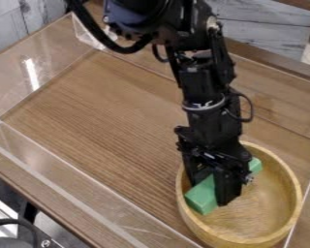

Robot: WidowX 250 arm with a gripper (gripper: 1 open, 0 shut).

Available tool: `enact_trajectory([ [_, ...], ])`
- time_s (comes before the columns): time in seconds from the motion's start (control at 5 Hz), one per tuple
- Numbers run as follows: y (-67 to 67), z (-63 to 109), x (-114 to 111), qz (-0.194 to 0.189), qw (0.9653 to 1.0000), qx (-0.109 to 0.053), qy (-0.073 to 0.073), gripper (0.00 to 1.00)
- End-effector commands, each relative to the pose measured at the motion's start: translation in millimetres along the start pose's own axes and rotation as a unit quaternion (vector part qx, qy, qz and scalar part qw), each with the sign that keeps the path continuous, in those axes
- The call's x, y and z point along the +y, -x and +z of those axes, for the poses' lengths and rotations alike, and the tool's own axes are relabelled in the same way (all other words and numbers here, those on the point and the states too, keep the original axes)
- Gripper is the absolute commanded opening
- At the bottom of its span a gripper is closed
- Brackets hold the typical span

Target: Put the green block in the brown bowl

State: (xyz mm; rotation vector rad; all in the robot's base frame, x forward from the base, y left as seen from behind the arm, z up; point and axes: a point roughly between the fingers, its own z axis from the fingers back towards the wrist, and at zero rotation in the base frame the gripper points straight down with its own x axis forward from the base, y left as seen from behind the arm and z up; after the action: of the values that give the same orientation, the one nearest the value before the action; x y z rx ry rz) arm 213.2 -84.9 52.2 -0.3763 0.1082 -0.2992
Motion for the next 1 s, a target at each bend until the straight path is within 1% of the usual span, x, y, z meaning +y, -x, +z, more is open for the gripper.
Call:
enact_trajectory([
  [0.0, -11.1, 11.7, -0.6, -0.002, 0.9997, -0.023, 0.002, 0.0],
  [0.8, -12.6, 12.8, 0.6, 0.004, 0.9997, -0.02, 0.015, 0.0],
])
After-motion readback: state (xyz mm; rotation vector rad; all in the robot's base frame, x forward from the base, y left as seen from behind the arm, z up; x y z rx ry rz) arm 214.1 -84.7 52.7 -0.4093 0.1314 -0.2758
